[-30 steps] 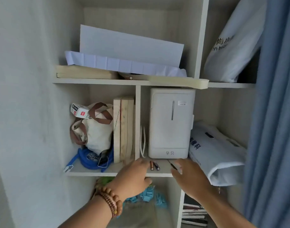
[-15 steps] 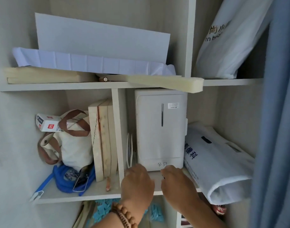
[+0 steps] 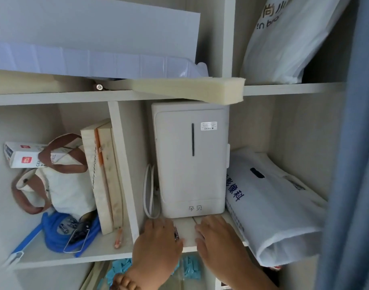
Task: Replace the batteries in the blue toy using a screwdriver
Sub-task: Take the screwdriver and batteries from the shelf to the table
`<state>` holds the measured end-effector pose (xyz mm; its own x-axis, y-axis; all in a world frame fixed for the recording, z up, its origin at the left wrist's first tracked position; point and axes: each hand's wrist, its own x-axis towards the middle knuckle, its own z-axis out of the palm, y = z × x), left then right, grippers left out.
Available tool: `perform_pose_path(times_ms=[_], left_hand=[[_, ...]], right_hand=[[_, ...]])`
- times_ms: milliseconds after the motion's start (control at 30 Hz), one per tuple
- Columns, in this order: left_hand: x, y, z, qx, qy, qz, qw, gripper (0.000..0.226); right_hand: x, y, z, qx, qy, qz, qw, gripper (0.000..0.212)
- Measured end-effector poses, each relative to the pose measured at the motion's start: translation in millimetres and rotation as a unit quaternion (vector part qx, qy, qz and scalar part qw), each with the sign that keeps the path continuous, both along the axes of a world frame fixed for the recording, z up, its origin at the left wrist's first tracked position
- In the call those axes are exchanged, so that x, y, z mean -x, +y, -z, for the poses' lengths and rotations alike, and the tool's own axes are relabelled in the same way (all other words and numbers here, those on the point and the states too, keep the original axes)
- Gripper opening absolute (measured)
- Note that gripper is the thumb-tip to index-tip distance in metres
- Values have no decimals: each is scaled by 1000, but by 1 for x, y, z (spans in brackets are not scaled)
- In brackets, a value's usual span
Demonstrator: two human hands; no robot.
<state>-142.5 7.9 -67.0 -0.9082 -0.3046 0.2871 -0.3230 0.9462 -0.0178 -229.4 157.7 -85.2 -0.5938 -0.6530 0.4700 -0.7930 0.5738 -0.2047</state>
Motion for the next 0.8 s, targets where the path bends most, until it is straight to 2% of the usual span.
perform_pose_path(times_ms=[133,267,367,600,800], left_hand=[[1,-8,-1,-66,29,50,996,40],[10,-13,-5,-136,21,93,986,58],[17,-18,-8,-162,-6,131,978,63],[33,-31,-3,-193,-61,197,959,50],[39,-37,5,-214,-37,214,952,39]], right_hand=[[5,2,4,-6,2,-10,1000,24],[8,2,3,-13,-3,-15,1000,24],[10,2,4,-6,-18,-22,1000,25],[12,0,6,-2,4,-28,1000,28],[12,0,6,-8,-11,-39,999,31]])
